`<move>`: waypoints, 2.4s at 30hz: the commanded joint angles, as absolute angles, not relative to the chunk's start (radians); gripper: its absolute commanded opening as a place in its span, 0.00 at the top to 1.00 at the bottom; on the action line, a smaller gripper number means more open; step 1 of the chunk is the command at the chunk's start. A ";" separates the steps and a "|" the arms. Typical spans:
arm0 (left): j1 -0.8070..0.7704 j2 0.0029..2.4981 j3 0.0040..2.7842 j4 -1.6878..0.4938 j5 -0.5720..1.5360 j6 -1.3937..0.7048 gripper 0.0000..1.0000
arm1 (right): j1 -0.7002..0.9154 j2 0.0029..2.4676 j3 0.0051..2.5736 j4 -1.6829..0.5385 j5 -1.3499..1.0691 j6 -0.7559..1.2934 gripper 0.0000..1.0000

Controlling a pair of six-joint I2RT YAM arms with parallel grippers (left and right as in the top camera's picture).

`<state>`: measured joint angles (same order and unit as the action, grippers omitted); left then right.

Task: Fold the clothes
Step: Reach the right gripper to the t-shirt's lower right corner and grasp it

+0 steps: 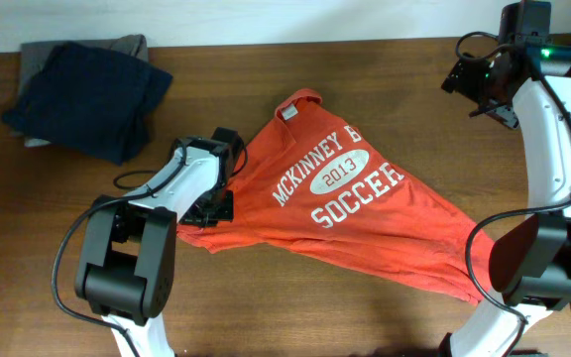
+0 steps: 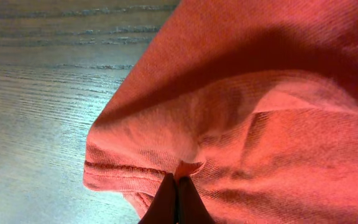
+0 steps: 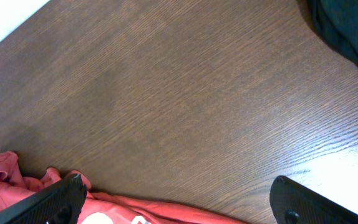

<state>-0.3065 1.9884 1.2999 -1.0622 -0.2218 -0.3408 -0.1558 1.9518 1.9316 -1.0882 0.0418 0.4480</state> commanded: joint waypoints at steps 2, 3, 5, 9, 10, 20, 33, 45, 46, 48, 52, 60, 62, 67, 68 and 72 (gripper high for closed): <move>-0.302 2.003 1.320 -1.071 -0.233 -0.344 0.99 | -0.158 1.953 1.935 -1.086 0.057 0.450 0.01; -0.302 2.003 1.320 -1.073 -0.233 -0.343 0.99 | -0.158 1.953 1.935 -1.086 0.057 0.450 0.01; -0.302 2.003 1.319 -1.076 -0.233 -0.344 0.99 | -0.158 1.953 1.935 -1.086 0.057 0.450 0.01; -0.302 2.003 1.320 -1.077 -0.233 -0.344 1.00 | -0.158 1.953 1.935 -1.053 0.051 0.453 0.01; -0.302 2.003 1.320 -1.077 -0.233 -0.343 0.99 | -0.158 1.953 1.935 -1.061 0.035 0.452 0.01; -0.302 2.003 1.320 -1.071 -0.233 -0.343 0.99 | -0.157 1.887 1.936 -1.390 0.151 0.538 0.01; -0.302 2.003 1.319 -1.071 -0.233 -0.344 0.99 | -0.157 1.525 1.891 -1.699 0.211 0.741 0.01; -0.300 2.003 1.319 -1.074 -0.233 -0.344 1.00 | -0.158 1.449 1.323 -1.572 0.160 0.927 0.01; -0.299 2.003 1.319 -1.075 -0.233 -0.344 1.00 | -0.158 1.438 1.265 -1.541 0.144 0.940 0.01; -0.297 2.003 1.319 -1.078 -0.233 -0.343 0.99 | -0.158 1.413 1.166 -1.479 0.099 0.941 0.01; -0.297 2.003 1.319 -1.078 -0.233 -0.344 0.99 | -0.159 1.353 0.994 -1.394 0.060 0.968 0.01; -0.297 2.003 1.319 -1.075 -0.233 -0.344 0.99 | -0.159 1.199 0.747 -1.252 0.039 1.030 0.01; -0.297 2.003 1.319 -1.075 -0.233 -0.344 0.99 | -0.158 1.182 0.703 -1.226 0.035 1.030 0.01; -0.297 2.003 1.319 -1.075 -0.233 -0.344 1.00 | -0.158 1.181 0.620 -1.149 0.025 1.030 0.01; -0.297 2.003 1.319 -1.075 -0.233 -0.344 0.99 | -0.158 1.181 0.610 -1.140 0.020 1.030 0.01; -0.297 2.003 1.319 -1.074 -0.233 -0.344 0.99 | -0.158 1.181 0.583 -1.105 0.010 1.030 0.01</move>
